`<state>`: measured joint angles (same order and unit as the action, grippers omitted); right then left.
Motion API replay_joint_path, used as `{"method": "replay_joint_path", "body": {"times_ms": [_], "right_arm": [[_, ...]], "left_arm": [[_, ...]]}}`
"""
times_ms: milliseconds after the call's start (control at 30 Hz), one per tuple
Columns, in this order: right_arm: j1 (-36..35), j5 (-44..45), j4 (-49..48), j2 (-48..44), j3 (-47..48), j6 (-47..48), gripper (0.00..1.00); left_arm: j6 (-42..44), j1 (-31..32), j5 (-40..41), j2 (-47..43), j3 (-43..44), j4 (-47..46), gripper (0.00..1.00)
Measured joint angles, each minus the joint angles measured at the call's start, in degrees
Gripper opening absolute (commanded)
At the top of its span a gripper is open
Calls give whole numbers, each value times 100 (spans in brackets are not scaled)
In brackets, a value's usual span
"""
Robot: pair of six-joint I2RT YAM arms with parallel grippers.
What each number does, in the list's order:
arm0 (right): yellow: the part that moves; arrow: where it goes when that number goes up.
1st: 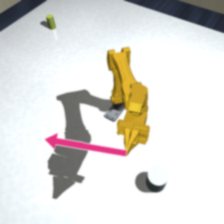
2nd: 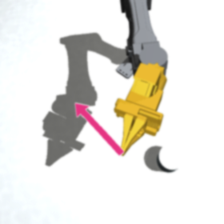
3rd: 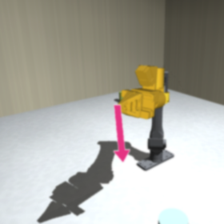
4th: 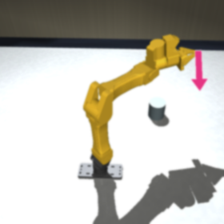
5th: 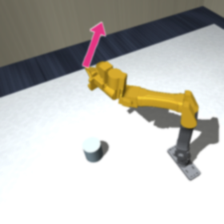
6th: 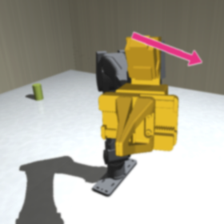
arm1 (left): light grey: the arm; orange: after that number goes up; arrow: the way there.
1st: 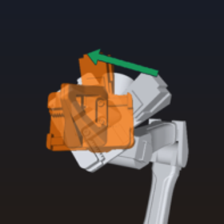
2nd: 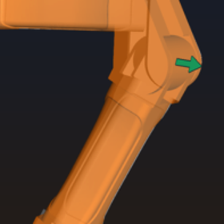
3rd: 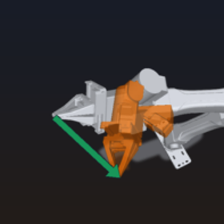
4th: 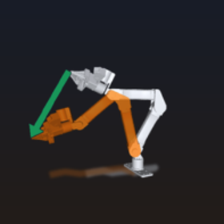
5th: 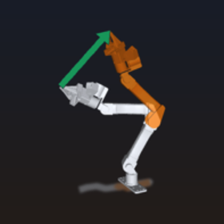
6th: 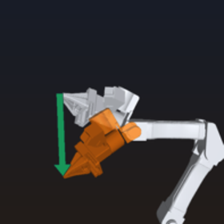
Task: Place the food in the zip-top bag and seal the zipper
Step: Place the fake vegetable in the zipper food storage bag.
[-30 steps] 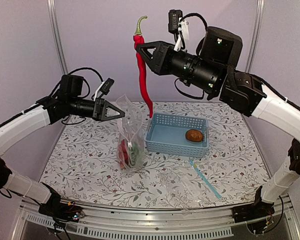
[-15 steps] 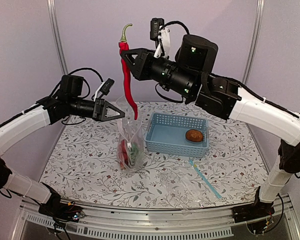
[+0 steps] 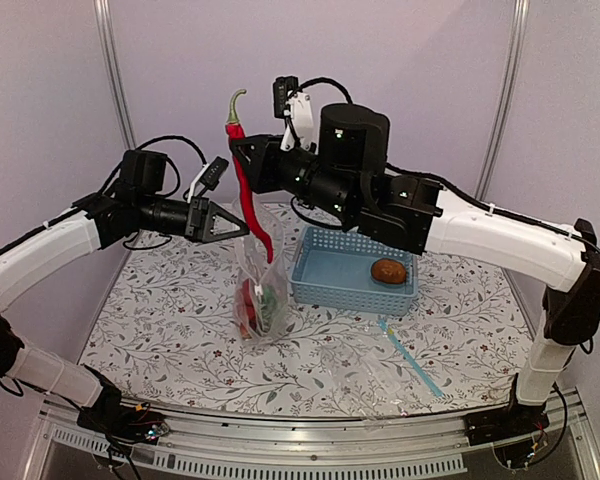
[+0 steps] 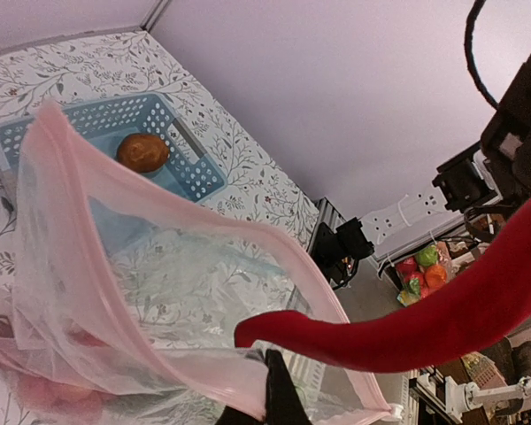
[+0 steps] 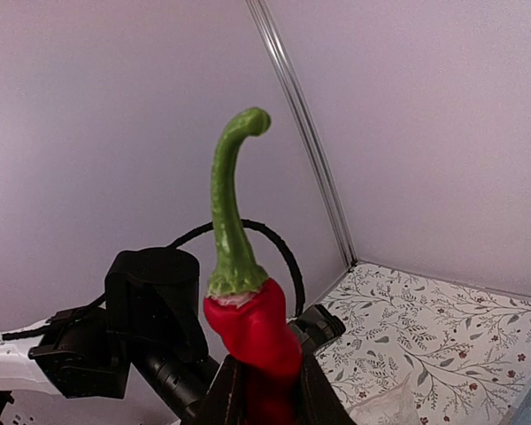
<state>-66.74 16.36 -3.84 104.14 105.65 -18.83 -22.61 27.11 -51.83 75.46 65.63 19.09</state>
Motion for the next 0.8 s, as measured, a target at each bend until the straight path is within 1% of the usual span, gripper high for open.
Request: {"method": "replay_joint_path", "body": {"times_ms": [167, 333, 667, 800], "right_arm": [[-2, 116, 144, 118, -271, -181, 12], [-2, 219, 546, 122, -516, -503, 11], [-2, 431, 1163, 164, -654, -1141, 10], [-13, 584, 1344, 243, -684, -1320, 12]], "left_arm": [[0, 0, 0, 0, 0, 0, 0], [0, 0, 4, 0, 0, 0, 0], [2, 0, 42, -4, 0, 2, 0], [2, 0, 46, -4, -2, 2, 0]]}}
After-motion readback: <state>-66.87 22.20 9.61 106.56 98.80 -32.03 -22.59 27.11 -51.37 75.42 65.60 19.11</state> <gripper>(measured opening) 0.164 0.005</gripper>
